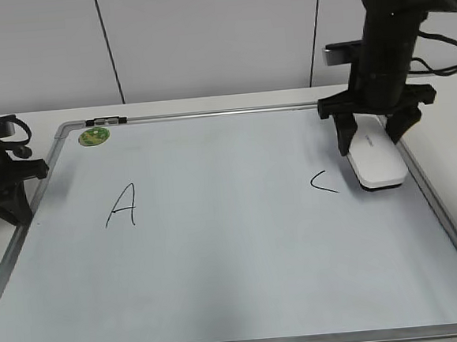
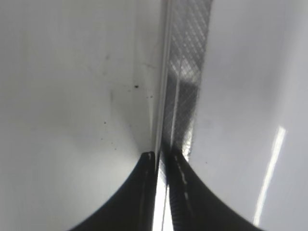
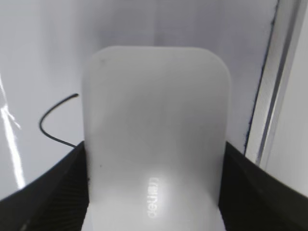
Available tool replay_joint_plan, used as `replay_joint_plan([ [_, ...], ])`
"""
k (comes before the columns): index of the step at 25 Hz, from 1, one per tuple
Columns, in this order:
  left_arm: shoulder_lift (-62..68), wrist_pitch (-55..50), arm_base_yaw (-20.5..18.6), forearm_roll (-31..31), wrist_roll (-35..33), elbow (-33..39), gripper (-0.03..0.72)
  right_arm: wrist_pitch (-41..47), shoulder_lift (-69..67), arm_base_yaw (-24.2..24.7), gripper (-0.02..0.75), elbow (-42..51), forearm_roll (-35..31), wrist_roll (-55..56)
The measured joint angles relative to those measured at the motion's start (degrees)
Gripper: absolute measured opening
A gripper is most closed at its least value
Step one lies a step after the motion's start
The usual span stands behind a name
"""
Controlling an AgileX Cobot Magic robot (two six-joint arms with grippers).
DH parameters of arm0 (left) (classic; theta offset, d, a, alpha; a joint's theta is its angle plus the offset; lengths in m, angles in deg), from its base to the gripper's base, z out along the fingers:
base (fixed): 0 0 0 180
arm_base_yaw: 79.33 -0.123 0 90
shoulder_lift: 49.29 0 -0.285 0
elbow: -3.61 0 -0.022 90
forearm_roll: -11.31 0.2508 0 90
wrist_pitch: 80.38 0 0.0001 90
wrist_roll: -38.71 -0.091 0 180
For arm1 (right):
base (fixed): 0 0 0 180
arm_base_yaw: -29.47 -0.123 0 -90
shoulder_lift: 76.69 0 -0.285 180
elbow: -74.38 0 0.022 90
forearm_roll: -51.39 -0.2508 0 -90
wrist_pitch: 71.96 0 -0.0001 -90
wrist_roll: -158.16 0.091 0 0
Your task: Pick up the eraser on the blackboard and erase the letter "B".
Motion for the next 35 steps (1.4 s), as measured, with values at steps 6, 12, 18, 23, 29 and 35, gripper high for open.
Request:
replay_joint_plan([
  [6,0.0,0.0,0.0,0.1,0.0,0.0,0.053,0.0,0.3,2.5,0.533,4.2,-0.7,-2.0],
  [12,0.0,0.0,0.0,0.0,0.0,0.0,0.054,-0.1,0.4,6.4,0.533,4.2,-4.5,-5.7],
  [18,0.0,0.0,0.0,0.1,0.0,0.0,0.054,-0.1,0.4,10.2,0.533,4.2,-5.1,-7.6],
  [23,0.0,0.0,0.0,0.1,0.0,0.0,0.055,-0.1,0.4,10.2,0.533,4.2,-5.6,-8.8],
  [29,0.0,0.0,0.0,0.0,0.0,0.0,0.055,-0.1,0.4,10.2,0.533,4.2,-5.7,-8.8],
  [35,0.0,0.0,0.0,0.0,0.0,0.0,0.055,-0.1,0.4,10.2,0.533,4.2,-5.8,-8.8],
])
